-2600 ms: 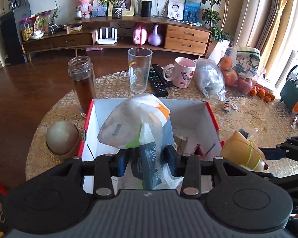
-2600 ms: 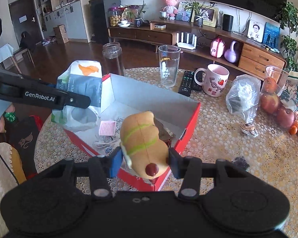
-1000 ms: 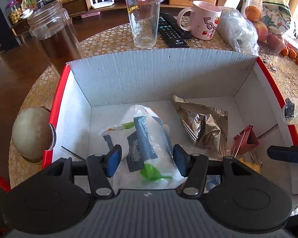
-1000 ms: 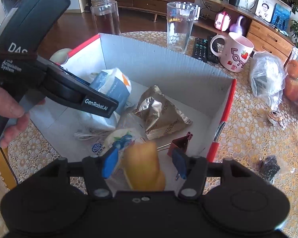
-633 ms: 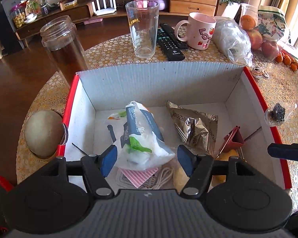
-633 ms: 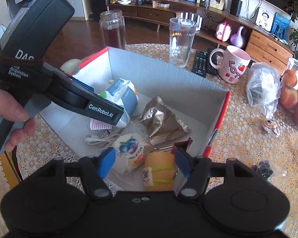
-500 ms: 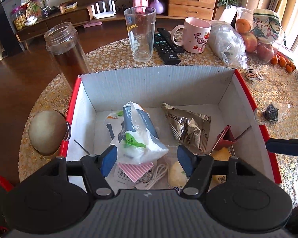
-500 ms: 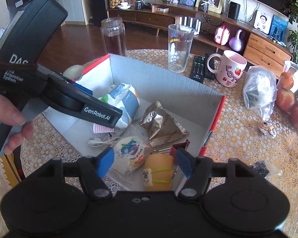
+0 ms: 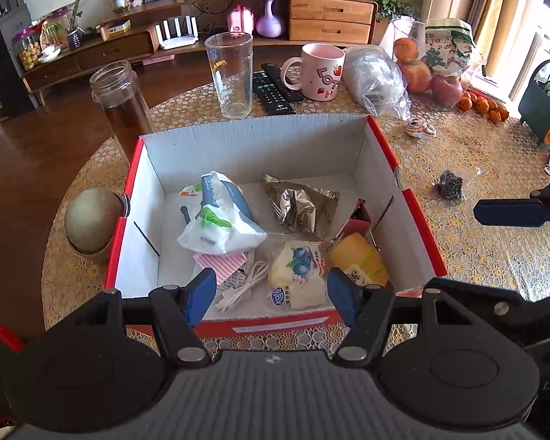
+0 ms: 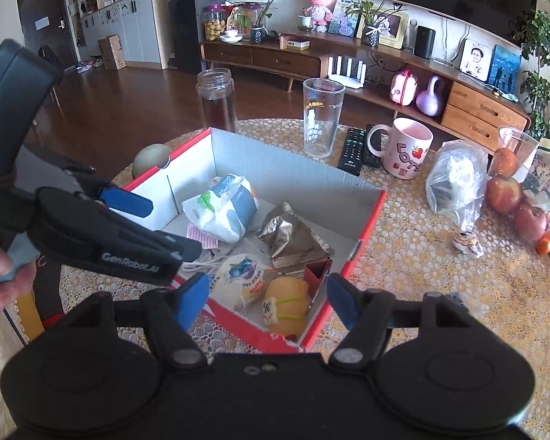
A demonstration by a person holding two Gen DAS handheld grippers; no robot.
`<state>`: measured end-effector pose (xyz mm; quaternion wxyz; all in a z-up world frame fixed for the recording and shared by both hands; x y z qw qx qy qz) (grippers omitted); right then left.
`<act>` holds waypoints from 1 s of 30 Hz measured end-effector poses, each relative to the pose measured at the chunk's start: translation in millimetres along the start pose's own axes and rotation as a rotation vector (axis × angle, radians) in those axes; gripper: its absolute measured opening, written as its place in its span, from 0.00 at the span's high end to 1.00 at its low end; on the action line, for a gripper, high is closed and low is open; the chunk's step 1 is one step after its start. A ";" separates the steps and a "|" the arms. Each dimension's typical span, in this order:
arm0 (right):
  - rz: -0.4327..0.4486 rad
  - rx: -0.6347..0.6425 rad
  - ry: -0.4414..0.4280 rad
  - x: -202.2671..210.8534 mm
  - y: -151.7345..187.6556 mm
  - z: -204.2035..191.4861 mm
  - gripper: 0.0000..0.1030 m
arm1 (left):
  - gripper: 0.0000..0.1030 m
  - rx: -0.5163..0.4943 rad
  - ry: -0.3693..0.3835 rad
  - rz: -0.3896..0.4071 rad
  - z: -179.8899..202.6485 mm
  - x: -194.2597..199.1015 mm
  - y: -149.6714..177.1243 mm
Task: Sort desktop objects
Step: 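Lower the white bag and yellow toy into the box and open both grippers, then withdraw both grippers from the box toward the remaining table items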
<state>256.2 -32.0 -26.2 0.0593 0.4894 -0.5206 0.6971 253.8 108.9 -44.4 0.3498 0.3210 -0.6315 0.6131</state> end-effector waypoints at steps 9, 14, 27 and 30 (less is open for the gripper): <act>0.032 -0.036 0.018 33.7 13.8 21.3 0.27 | 0.36 -0.013 0.021 0.040 22.9 29.5 11.0; 0.050 -0.036 0.016 50.1 22.8 29.2 0.24 | 0.21 -0.040 0.026 0.062 37.8 39.6 16.9; 0.078 -0.069 -0.001 75.3 55.1 64.0 0.02 | 0.08 -0.042 0.083 0.084 75.8 42.8 36.7; 0.087 -0.077 0.007 79.0 62.0 73.9 0.01 | 0.08 -0.021 0.102 0.090 83.1 41.2 39.4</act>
Point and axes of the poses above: each gripper's, at about its wrist camera, not at the fingertips, and x roughly against the way its jaws point, z to its right, y to its underside, the point moved 8 cm from there along -x, roughly the way its jaws point, and after that the axes turned 1 degree about x, right-handed, at the moved point
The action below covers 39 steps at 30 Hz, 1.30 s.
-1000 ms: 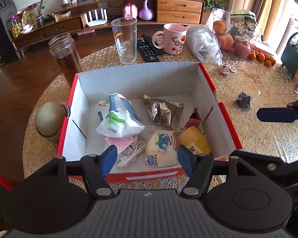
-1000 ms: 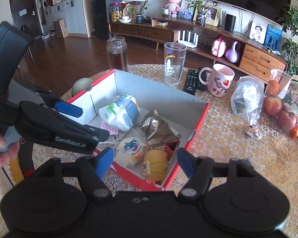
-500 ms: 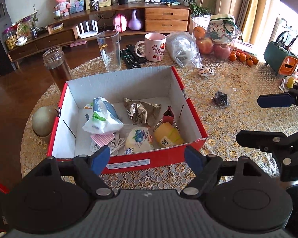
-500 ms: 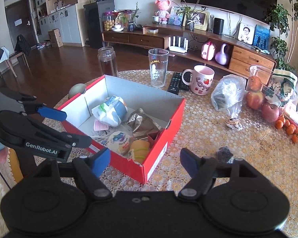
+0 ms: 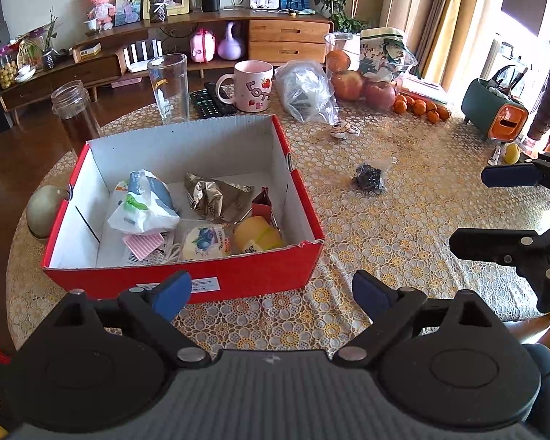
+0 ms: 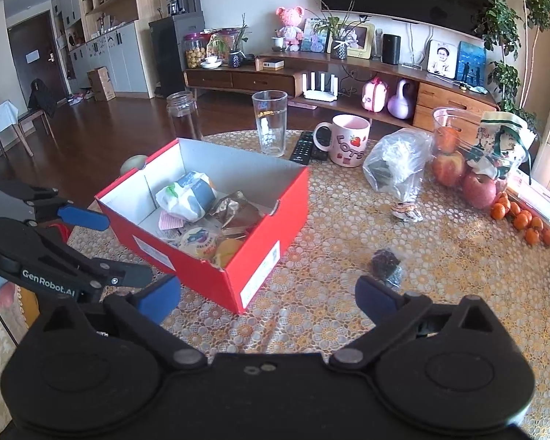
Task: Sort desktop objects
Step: 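Withdraw both grippers from the box toward the remaining table items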
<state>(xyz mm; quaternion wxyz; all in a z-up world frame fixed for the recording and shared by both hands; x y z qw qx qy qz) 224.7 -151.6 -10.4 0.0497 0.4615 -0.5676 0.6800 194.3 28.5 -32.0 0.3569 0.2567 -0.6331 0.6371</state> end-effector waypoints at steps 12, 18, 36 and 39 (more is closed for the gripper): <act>-0.008 -0.087 0.096 5.3 28.7 72.6 0.00 | 0.00 -0.043 0.073 0.047 62.8 -20.1 1.6; -0.011 -0.139 0.128 -1.0 34.6 109.6 0.00 | 0.00 -0.070 0.092 0.056 94.7 -45.6 -6.2; -0.051 -0.175 0.161 -104.6 -2.1 196.8 0.01 | 0.00 -0.098 0.074 0.104 151.4 -161.1 -55.1; -0.059 -0.167 0.154 -128.8 -10.9 205.1 0.01 | 0.00 -0.087 0.071 0.114 150.9 -182.7 -61.2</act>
Point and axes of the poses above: each gripper's, at about its wrist camera, not at the fingertips, and x roughly against the way its jaws point, z to its right, y to its underside, the point moved 8 cm from there along -x, roughly the way its jaws point, and after that the axes turned 1 degree about x, right-handed, at the moved point
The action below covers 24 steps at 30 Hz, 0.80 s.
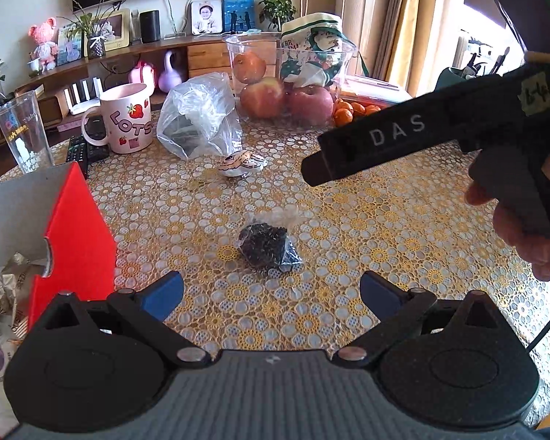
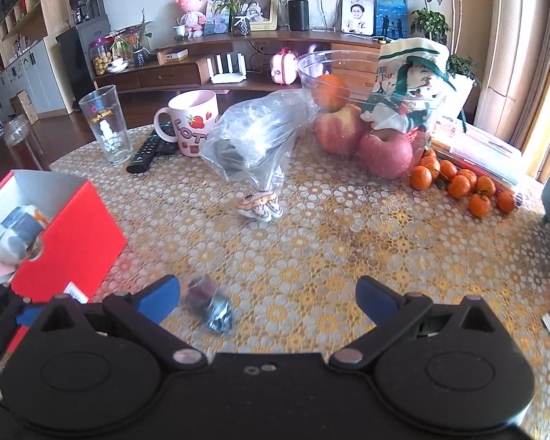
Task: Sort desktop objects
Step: 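Withdraw both grippers from the box toward the remaining table items, then grasp the black mesh bag with the left gripper while the right gripper grasps the cartoon plush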
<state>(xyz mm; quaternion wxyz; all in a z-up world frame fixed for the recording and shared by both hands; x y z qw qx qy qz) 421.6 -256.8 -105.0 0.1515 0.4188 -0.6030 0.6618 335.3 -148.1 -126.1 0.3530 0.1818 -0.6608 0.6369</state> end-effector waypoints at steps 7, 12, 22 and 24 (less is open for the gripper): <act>-0.029 0.028 -0.011 -53.4 -23.1 0.9 0.01 | 0.00 0.071 0.000 -0.020 -9.4 -43.8 -3.0; -0.055 0.027 -0.008 -89.5 -37.1 1.5 0.03 | 0.00 0.112 -0.001 -0.027 -18.8 -63.1 -5.7; -0.093 0.015 -0.019 -143.3 -55.2 -1.4 0.08 | 0.03 0.137 -0.005 -0.014 -32.1 -80.7 -5.9; -0.096 0.012 -0.017 -148.5 -55.5 -1.3 0.09 | 0.05 0.136 -0.001 -0.009 -32.1 -81.8 -6.0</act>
Point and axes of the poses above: each gripper's, at about its wrist camera, not at the fingertips, and x roughly against the way its jaws point, z to its right, y to its underside, the point moved 8 cm from there along -x, roughly the way its jaws point, and after that the axes turned 1 degree about x, right-handed, at the moved point
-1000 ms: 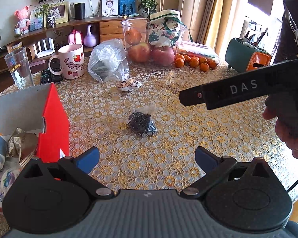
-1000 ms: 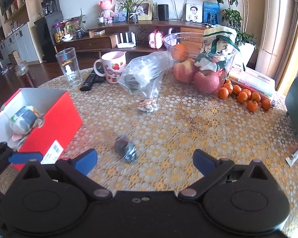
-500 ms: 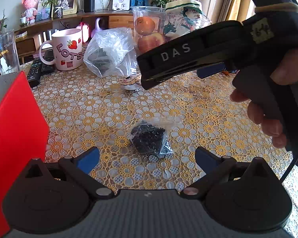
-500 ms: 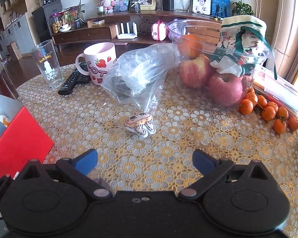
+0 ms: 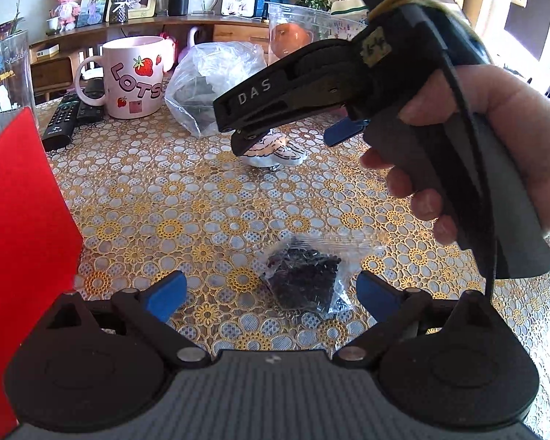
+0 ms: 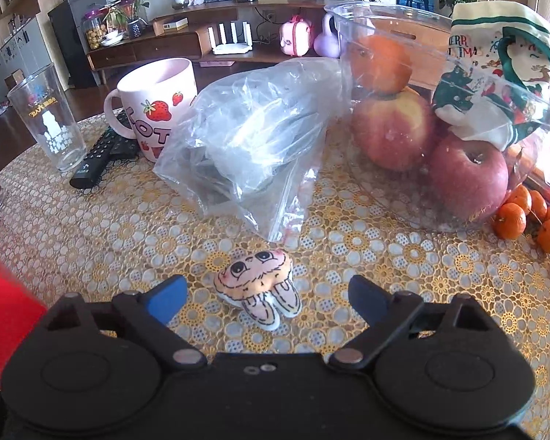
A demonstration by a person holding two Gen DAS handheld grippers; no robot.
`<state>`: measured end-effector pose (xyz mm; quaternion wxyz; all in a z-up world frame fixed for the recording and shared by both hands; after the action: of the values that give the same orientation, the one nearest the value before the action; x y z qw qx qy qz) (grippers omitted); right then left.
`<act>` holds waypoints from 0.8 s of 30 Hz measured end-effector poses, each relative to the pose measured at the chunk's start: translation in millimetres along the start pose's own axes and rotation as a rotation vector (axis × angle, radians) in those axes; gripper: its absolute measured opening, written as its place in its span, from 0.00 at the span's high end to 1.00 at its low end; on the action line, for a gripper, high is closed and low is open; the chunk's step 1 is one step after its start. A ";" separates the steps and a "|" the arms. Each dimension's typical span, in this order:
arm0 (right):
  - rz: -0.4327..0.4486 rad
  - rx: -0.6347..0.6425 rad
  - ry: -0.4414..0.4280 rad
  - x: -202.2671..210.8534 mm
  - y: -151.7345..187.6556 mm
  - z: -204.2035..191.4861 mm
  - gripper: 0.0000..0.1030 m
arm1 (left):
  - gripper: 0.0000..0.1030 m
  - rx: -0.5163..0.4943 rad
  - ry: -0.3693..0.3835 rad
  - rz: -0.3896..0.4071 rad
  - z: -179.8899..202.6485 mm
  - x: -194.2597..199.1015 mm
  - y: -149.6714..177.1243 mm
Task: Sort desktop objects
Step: 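Grasp the black mesh bag with the left gripper while the right gripper grasps the cartoon plush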
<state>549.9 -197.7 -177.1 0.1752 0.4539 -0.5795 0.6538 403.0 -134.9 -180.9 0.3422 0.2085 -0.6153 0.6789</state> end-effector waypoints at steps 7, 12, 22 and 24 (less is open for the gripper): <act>-0.021 0.008 0.001 -9.5 0.1 -2.4 0.18 | 0.17 -0.030 0.000 0.011 3.3 -4.3 1.3; -0.030 -0.001 -0.002 -12.0 3.1 -1.8 0.27 | 0.23 -0.023 0.003 0.023 1.4 -5.0 -0.5; -0.023 -0.002 -0.002 -3.8 5.6 -4.9 0.50 | 0.62 -0.014 0.016 0.018 -0.7 -0.3 -2.5; -0.021 -0.001 0.005 0.2 6.5 -5.7 0.51 | 0.62 -0.008 0.021 0.012 -2.0 1.2 -2.2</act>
<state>542.6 -194.2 -180.4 0.1840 0.4583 -0.5744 0.6528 404.0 -132.7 -178.9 0.3453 0.1963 -0.6156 0.6806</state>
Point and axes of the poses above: each gripper's, at about its wrist camera, not at the fingertips, and x roughly against the way its jaws point, z to its right, y to its underside, the point moved 8 cm from there along -x, roughly the way its jaws point, and after that the axes turned 1 degree about x, right-handed, at the moved point
